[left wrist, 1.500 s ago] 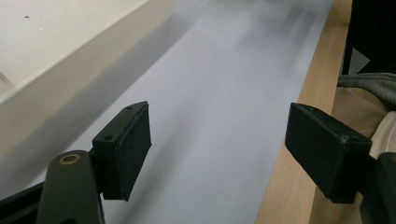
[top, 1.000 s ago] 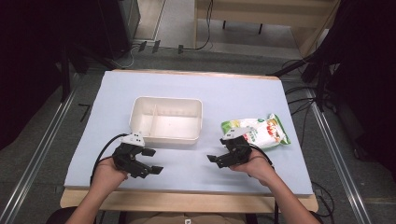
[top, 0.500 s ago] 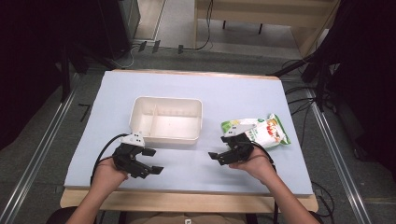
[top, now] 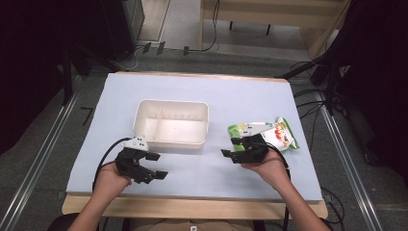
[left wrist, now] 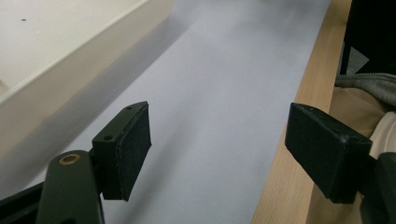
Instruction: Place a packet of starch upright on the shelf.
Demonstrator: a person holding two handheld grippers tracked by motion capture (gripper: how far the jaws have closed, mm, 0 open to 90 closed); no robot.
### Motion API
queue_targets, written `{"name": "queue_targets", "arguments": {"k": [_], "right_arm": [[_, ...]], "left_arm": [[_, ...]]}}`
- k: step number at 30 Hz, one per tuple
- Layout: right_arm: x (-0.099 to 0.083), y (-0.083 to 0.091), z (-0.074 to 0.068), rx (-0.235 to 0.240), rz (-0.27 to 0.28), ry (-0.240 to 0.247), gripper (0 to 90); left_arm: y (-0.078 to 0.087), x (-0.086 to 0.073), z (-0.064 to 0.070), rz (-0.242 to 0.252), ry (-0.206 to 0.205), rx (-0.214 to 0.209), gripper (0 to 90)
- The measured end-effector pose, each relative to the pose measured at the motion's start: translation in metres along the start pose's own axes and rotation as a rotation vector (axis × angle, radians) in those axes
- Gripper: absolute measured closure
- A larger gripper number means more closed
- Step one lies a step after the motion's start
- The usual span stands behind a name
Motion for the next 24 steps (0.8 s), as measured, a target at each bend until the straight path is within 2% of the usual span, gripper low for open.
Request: {"name": "queue_targets", "arguments": {"k": [4,6,7,14,19,20,21,23,24], "right_arm": [[-0.005,0.018,0.004,-0.014,0.028,0.003,44.2],[-0.006,0.021,0.005,-0.019,0.029,0.001,44.2],[-0.011,0.028,0.009,-0.034,0.033,-0.008,44.3],[-0.025,0.043,0.018,-0.065,0.033,-0.034,45.7],[-0.039,0.054,0.026,-0.094,0.018,-0.058,47.2],[-0.039,0.054,0.026,-0.094,0.018,-0.058,47.2],[-0.044,0.058,0.030,-0.123,0.002,-0.050,48.4],[-0.047,0.060,0.033,-0.125,-0.001,-0.050,50.0],[-0.054,0.063,0.040,-0.121,-0.006,-0.078,54.4]], "left_arm": [[0.000,0.000,0.000,0.001,0.002,0.003,23.2],[0.000,0.000,0.000,-0.001,0.000,0.002,23.2],[0.000,0.000,0.000,0.000,0.000,0.000,23.2],[0.000,0.000,0.000,0.000,0.003,0.003,23.2],[0.001,0.000,0.000,0.001,0.002,0.003,23.2],[0.001,0.000,0.000,0.001,0.001,0.003,23.2],[0.000,0.001,0.000,0.003,0.002,0.001,23.2],[0.000,0.001,-0.001,0.003,-0.001,0.001,23.2],[0.000,0.002,-0.001,0.003,-0.004,0.002,23.2]]}}
Point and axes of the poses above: each handheld gripper's, and its own axes: y roughly backward along the jaws, x roughly out of its top, z roughly to its right, the point moved 3 cm from there along -y, roughly forward along the jaws, and after that the axes turned 2 degrees about -z, right-handed, at the moved point
